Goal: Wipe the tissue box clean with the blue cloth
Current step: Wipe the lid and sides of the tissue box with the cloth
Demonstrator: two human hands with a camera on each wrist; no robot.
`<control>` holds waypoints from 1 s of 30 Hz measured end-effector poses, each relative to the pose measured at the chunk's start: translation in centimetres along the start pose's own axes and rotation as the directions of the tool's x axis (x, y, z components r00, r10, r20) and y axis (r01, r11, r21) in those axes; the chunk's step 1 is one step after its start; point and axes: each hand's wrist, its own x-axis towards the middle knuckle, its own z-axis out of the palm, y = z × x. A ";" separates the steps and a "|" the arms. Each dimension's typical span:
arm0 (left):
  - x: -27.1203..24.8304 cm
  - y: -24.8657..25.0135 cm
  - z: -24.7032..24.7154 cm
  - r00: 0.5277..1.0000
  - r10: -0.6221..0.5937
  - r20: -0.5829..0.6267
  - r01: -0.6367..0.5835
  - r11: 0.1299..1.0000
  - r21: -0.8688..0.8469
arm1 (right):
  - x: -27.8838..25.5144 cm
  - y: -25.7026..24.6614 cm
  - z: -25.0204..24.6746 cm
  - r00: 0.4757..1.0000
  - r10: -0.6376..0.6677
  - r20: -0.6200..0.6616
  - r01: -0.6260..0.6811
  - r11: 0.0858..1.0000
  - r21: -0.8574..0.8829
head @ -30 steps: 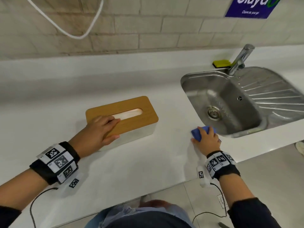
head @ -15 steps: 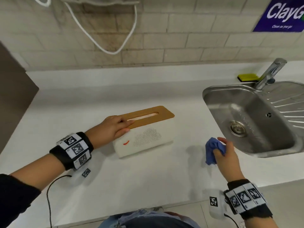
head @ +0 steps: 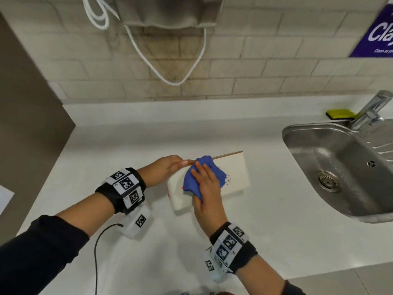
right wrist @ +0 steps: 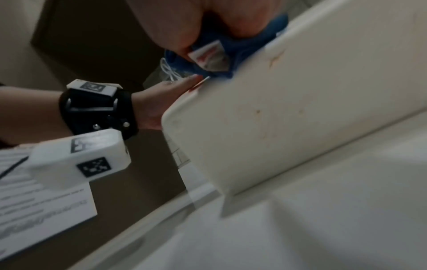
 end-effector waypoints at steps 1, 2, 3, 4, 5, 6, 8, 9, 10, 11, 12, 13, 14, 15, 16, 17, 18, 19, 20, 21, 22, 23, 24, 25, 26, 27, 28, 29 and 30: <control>0.2 -0.2 0.0 1.000 -0.026 -0.013 0.026 0.999 -0.040 | 0.0 -0.2 0.6 1.000 -0.004 -0.021 0.005 1.000 0.010; 0.4 -0.5 -0.1 0.999 -0.047 -0.023 0.045 0.997 -0.070 | 0.0 -0.3 1.0 1.000 -0.015 -0.021 0.015 1.000 0.006; 0.5 -0.7 -0.1 0.998 -0.057 -0.024 0.055 0.994 -0.091 | 0.0 -0.3 1.3 0.999 -0.037 -0.001 0.037 0.999 -0.006; 0.6 -0.7 -0.1 0.998 -0.053 -0.019 0.051 0.993 -0.109 | 0.0 -0.4 1.5 0.997 -0.063 0.033 0.064 0.998 -0.020; 0.7 -0.9 -0.1 0.999 -0.044 -0.006 0.043 0.991 -0.126 | -0.1 -0.3 1.7 0.993 -0.089 0.074 0.091 0.995 -0.029; 0.7 -0.9 -0.1 1.000 -0.028 0.010 0.029 0.989 -0.146 | -0.1 -0.1 1.7 0.987 -0.111 0.117 0.115 0.993 -0.029; 0.6 -0.8 -0.3 0.999 -0.014 0.048 0.021 0.987 -0.160 | -0.3 0.2 1.5 0.973 -0.158 0.166 0.161 0.987 -0.005; 0.5 -0.7 -0.4 0.998 -0.014 0.061 0.023 0.989 -0.144 | -0.2 0.1 1.2 0.967 -0.185 0.175 0.185 0.983 0.014; 0.6 -0.6 -0.6 0.997 -0.018 0.073 0.027 0.993 -0.113 | 0.0 -0.1 0.9 0.960 -0.209 0.186 0.206 0.978 0.038; 0.6 -0.4 -0.8 0.996 -0.019 0.084 0.025 0.997 -0.068 | 0.2 -0.3 0.5 0.952 -0.235 0.198 0.227 0.972 0.064; 0.6 -0.4 -1.1 0.995 -0.014 0.094 0.017 0.999 -0.030 | 0.3 -0.7 0.1 0.942 -0.255 0.219 0.239 0.966 0.096; 0.7 -0.5 -1.2 0.995 -0.008 0.103 0.009 1.000 -0.010 | 0.3 -1.1 -0.3 0.930 -0.268 0.252 0.240 0.961 0.137; 0.7 -0.6 -1.2 0.993 0.002 0.116 -0.001 1.000 -0.006 | 0.2 -1.6 -0.8 0.917 -0.270 0.293 0.226 0.958 0.175; 0.8 -0.7 -1.1 0.991 0.012 0.130 -0.012 1.000 -0.004 | 0.0 -1.9 -1.2 0.907 -0.258 0.333 0.200 0.959 0.199; 0.7 -0.7 -1.0 0.990 0.029 0.139 -0.029 1.000 -0.003 | -0.3 -2.1 -1.6 0.901 -0.230 0.369 0.165 0.966 0.201; 0.6 -0.6 -0.9 0.988 0.043 0.149 -0.044 0.999 0.002 | -0.6 -2.1 -2.0 0.897 -0.197 0.395 0.131 0.973 0.189; 0.6 -0.5 -0.8 0.986 0.052 0.159 -0.056 0.998 0.018 | -0.9 -1.9 -2.3 0.892 -0.171 0.419 0.110 0.980 0.166; 0.5 -0.5 -0.8 0.985 0.060 0.164 -0.068 0.997 0.043 | -1.4 -1.7 -2.8 0.879 -0.161 0.448 0.115 0.985 0.128; 0.6 -0.6 -0.8 0.985 0.064 0.162 -0.075 0.995 0.064 | -1.9 -1.6 -3.4 0.858 -0.141 0.493 0.121 0.990 0.072; 0.6 -0.6 -0.8 0.986 0.060 0.157 -0.074 0.994 0.081 | -2.4 -1.1 -3.9 0.844 -0.092 0.528 0.100 0.995 0.014; 0.6 -0.6 -0.9 0.986 0.059 0.153 -0.074 0.993 0.096 | -3.0 -0.5 -4.5 0.849 -0.013 0.528 0.035 0.999 -0.032; 0.5 -0.5 -1.0 0.986 0.065 0.153 -0.083 0.990 0.115 | -3.6 0.1 -5.1 0.869 0.095 0.486 -0.088 0.995 -0.036; 0.3 -0.8 -1.1 0.986 0.072 0.152 -0.094 0.986 0.138 | -4.0 0.6 -5.7 0.887 0.215 0.408 -0.243 0.970 0.015; 0.1 -0.8 -1.2 0.985 0.087 0.149 -0.112 0.980 0.166 | -4.3 1.1 -6.5 0.893 0.327 0.310 -0.370 0.925 0.091; -0.2 -1.0 -1.4 0.985 0.101 0.143 -0.128 0.972 0.198 | -4.5 1.5 -7.4 0.883 0.419 0.212 -0.457 0.871 0.180; -0.6 -1.2 -1.6 0.983 0.122 0.140 -0.154 0.958 0.244 | -4.6 1.7 -8.3 0.863 0.490 0.118 -0.504 0.825 0.255; -1.2 -1.4 -1.8 0.978 0.156 0.142 -0.193 0.933 0.305 | -4.6 1.8 -9.2 0.838 0.544 0.044 -0.528 0.788 0.318; -1.7 -1.7 -2.0 0.969 0.201 0.146 -0.242 0.895 0.375 | -4.6 1.8 -10.1 0.818 0.576 -0.004 -0.530 0.756 0.383; -2.3 -2.1 -2.0 0.955 0.251 0.159 -0.297 0.846 0.443 | -4.8 2.0 -10.9 0.801 0.597 -0.043 -0.516 0.726 0.454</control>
